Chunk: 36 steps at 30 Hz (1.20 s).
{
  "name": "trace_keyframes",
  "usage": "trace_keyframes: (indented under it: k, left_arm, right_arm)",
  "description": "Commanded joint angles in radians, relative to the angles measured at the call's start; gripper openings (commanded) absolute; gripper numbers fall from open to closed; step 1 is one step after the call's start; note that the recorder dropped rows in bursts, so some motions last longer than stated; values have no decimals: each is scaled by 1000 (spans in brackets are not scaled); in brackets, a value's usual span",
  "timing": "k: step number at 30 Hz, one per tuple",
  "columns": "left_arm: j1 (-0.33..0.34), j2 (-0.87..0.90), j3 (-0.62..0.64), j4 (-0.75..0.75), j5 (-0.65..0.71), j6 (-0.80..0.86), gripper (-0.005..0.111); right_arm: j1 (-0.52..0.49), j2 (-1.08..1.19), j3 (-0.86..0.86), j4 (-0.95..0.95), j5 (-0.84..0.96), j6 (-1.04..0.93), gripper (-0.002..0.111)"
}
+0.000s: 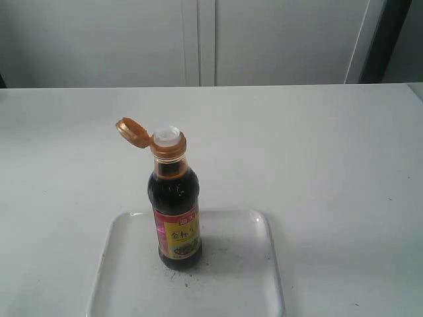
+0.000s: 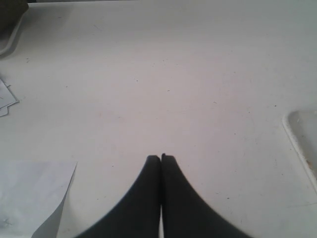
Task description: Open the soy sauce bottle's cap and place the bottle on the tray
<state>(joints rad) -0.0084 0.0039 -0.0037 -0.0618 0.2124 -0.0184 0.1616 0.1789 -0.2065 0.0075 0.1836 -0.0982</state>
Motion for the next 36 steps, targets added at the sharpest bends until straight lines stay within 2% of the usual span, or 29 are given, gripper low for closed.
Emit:
trace_keyframes:
  k: [1, 11, 21, 30, 36]
  left_arm:
    - [-4, -4, 4, -15, -3, -4, 0]
    - [-4, -4, 4, -15, -3, -4, 0]
    - [-4, -4, 4, -15, -3, -4, 0]
    - [-4, -4, 4, -15, -3, -4, 0]
    - [-4, -4, 4, -15, -3, -4, 0]
  right_arm:
    - [-5, -70, 83, -8, -12, 4, 0]
    - [-5, -179, 206, -8, -11, 4, 0]
    - [-5, -179, 207, -8, 3, 17, 0]
    - [-5, -179, 207, -8, 125, 45, 0]
    - [-5, -179, 207, -8, 134, 65, 0]
